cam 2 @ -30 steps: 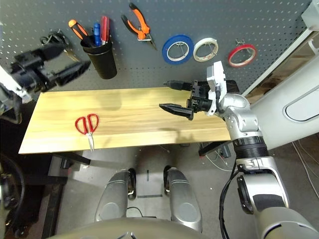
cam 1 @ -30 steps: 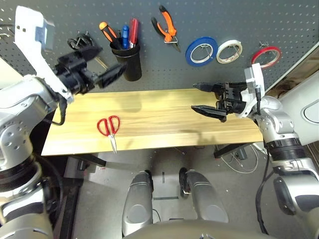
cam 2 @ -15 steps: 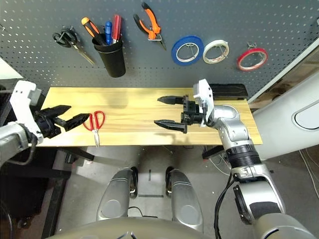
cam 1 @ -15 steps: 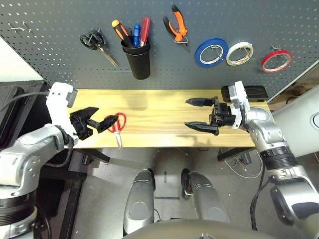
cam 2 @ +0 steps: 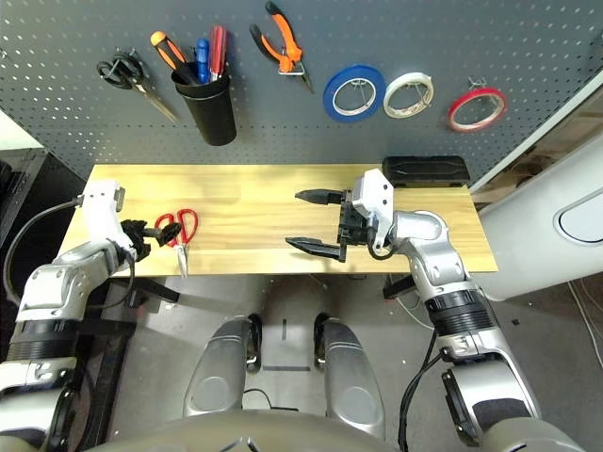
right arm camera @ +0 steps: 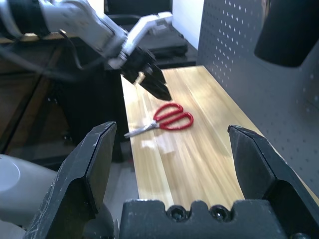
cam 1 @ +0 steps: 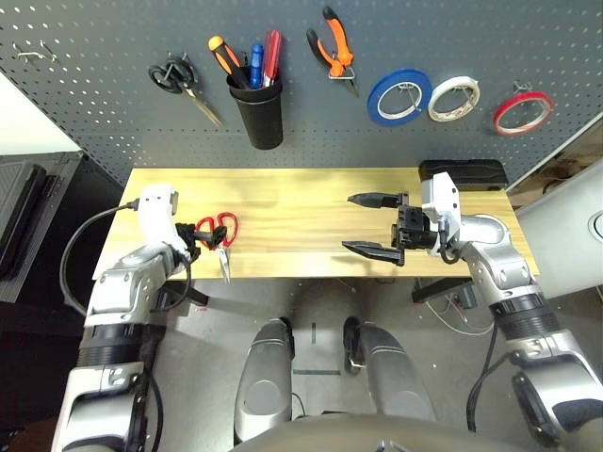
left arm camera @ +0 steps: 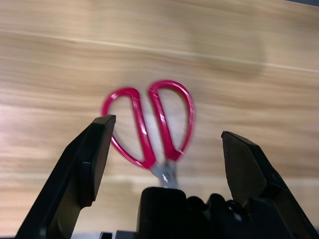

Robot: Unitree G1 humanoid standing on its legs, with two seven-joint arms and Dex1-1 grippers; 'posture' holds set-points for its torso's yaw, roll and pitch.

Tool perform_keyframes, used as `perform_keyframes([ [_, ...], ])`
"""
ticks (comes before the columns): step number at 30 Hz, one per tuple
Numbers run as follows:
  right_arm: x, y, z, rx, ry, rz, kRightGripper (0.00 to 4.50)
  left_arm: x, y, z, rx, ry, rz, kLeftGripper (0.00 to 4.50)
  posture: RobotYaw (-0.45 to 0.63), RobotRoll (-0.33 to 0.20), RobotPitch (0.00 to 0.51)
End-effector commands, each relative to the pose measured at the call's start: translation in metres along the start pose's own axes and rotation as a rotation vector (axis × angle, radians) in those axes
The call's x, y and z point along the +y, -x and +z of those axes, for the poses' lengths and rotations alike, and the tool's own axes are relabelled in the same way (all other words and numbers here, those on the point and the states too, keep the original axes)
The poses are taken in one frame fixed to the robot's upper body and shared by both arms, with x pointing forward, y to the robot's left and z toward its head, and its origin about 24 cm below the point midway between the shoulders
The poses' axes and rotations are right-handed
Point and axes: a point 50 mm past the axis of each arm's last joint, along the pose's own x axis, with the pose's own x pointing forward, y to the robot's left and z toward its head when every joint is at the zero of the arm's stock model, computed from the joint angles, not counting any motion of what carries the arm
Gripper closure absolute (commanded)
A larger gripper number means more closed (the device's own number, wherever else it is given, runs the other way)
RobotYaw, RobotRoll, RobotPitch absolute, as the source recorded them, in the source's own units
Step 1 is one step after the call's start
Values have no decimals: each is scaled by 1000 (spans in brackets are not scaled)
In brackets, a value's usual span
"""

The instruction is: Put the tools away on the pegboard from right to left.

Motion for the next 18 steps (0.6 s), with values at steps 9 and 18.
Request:
perform_keyframes([
  [9, 17, -4, 13, -31, -40, 16, 0, 24, -10, -15, 32, 26, 198, 16, 2, 0, 351],
  [18, 27, -1, 17, -26, -81, 9, 0, 31, -12, -24, 21, 40, 241, 16, -27, 0, 381],
])
